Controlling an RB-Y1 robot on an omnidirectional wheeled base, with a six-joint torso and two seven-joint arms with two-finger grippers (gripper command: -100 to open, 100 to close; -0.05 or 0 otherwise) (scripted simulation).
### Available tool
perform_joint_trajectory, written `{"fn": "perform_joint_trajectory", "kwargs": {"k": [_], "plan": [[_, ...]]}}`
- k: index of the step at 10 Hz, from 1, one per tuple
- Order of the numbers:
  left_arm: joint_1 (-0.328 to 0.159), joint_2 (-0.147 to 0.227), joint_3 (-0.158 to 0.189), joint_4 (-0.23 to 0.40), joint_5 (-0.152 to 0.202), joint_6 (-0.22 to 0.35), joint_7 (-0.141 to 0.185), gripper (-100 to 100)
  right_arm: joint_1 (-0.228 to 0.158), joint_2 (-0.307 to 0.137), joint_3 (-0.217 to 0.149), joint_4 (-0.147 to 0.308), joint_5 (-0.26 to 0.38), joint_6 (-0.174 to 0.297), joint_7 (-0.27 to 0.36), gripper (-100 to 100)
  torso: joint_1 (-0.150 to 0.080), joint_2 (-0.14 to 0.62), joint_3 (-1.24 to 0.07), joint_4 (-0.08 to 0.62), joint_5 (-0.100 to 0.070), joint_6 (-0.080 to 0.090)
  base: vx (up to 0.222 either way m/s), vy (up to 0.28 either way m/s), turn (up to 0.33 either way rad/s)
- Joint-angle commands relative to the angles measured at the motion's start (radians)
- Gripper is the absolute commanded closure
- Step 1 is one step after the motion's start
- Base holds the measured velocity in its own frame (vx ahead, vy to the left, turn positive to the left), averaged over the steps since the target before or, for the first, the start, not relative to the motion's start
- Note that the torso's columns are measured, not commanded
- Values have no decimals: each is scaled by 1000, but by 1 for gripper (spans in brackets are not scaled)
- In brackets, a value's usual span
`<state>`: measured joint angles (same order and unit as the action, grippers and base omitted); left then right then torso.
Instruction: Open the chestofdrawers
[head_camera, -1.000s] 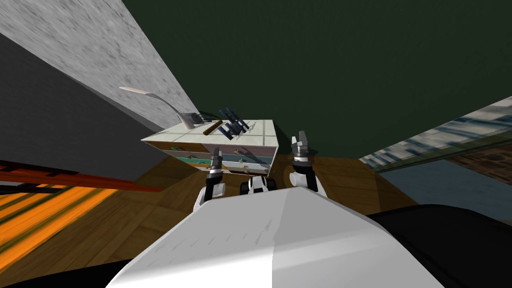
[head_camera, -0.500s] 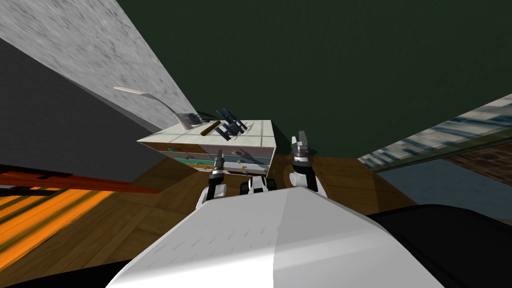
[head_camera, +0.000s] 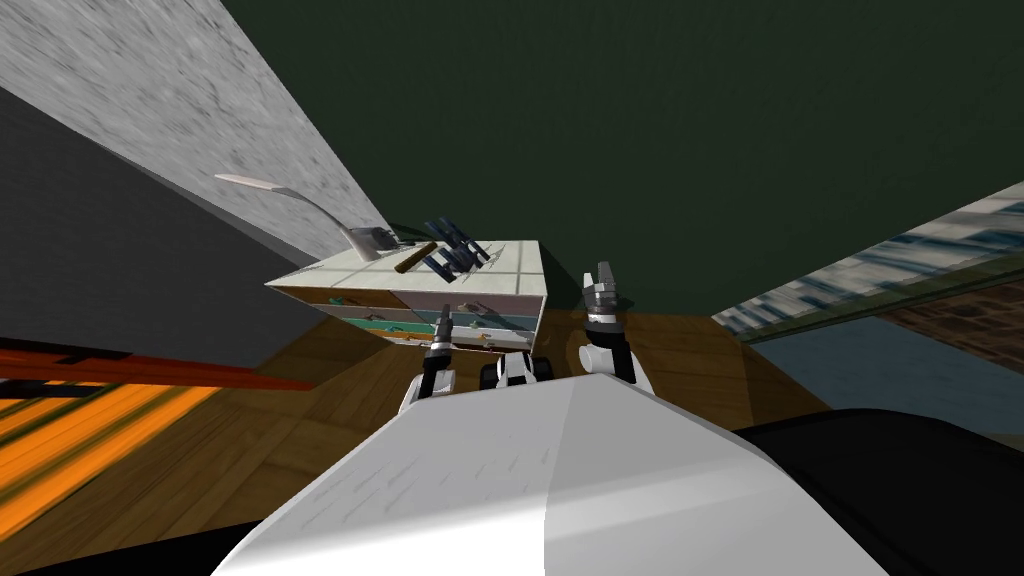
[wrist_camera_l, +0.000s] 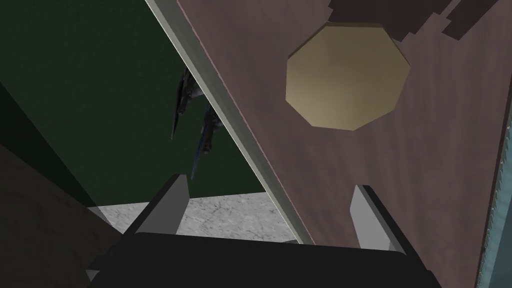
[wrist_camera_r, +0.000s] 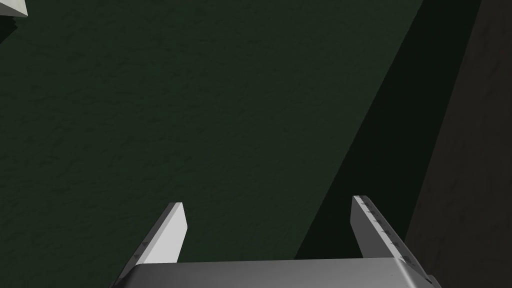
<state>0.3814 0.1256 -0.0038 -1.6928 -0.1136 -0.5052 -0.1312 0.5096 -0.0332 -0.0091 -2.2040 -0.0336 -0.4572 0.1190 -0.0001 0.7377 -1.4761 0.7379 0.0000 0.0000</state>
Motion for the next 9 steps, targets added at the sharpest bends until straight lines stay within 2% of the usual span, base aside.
{"fn": "perform_joint_trajectory", "kwargs": {"k": [1, 2, 5, 8, 9], "plan": [[-12, -7, -3, 53, -7, 6, -5, -100, 0, 0, 0, 0, 0, 0, 0, 0, 0, 0, 0, 0, 0, 0, 13, -47, -16], [-12, -7, -3, 53, -7, 6, -5, -100, 0, 0, 0, 0, 0, 0, 0, 0, 0, 0, 0, 0, 0, 0, 5, -25, -1], [-24, -26, -6, 114, -15, 9, -13, -100, 0, 0, 0, 0, 0, 0, 0, 0, 0, 0, 0, 0, 0, 0, 4, -31, -12], [-36, -62, -9, 166, -21, 12, -19, -100, 0, 0, 0, 0, 0, 0, 0, 0, 0, 0, 0, 0, 0, 0, 10, -36, -16], [-34, -54, -9, 159, -20, 8, -19, -100, 0, 0, 0, 0, 0, 0, 0, 0, 0, 0, 0, 0, 0, 0, 6, -17, -1]]}}
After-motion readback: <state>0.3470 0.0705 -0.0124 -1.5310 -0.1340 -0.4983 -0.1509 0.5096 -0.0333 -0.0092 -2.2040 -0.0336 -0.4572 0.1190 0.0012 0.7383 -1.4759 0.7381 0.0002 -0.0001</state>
